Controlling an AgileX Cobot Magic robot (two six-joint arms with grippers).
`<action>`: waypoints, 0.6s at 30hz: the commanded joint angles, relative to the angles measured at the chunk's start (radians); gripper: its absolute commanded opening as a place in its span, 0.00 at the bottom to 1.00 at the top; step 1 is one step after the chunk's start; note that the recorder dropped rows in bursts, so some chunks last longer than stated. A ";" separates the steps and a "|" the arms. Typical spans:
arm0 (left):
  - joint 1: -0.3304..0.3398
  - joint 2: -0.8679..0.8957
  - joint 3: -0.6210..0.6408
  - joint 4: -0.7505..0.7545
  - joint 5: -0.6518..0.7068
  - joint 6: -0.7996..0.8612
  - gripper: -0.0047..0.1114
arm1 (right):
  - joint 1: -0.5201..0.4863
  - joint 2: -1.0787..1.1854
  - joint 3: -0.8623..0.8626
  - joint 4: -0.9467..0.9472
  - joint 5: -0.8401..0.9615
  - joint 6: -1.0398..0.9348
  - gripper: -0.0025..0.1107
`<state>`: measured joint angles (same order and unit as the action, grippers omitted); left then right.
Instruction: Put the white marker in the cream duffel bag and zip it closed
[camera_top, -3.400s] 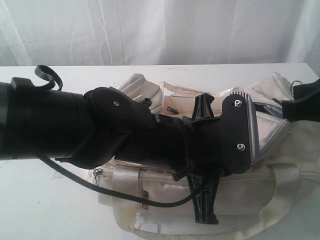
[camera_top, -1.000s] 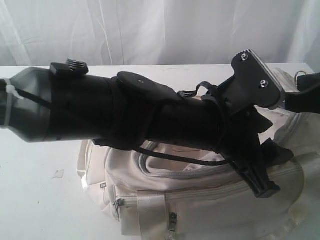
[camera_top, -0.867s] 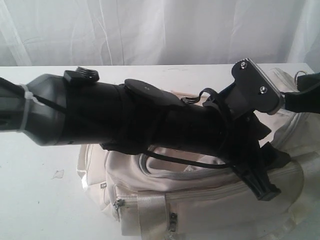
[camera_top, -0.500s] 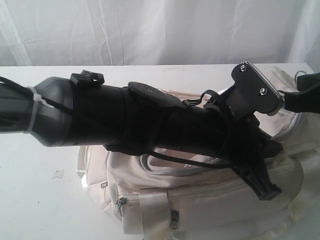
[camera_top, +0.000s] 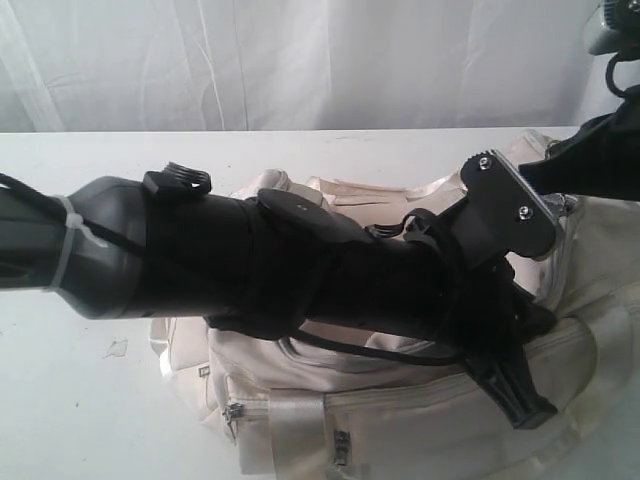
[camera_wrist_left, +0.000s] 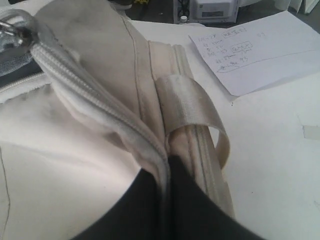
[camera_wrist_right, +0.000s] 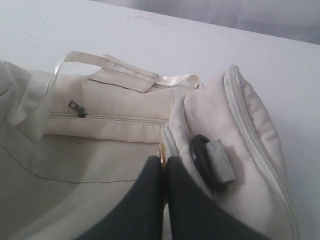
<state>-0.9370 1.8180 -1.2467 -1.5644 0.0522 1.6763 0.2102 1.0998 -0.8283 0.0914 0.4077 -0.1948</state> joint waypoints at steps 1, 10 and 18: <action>-0.039 -0.004 0.039 0.004 0.062 -0.003 0.04 | -0.004 0.035 -0.065 -0.007 -0.103 -0.028 0.02; -0.066 -0.004 0.046 0.011 0.072 0.004 0.04 | -0.004 0.102 -0.136 -0.030 -0.093 -0.036 0.02; -0.066 -0.004 0.049 0.029 0.071 0.004 0.04 | -0.004 0.100 -0.178 -0.070 -0.071 -0.036 0.02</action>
<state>-0.9686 1.8119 -1.2242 -1.5742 0.0000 1.6781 0.2102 1.2068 -0.9551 0.0654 0.5139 -0.2128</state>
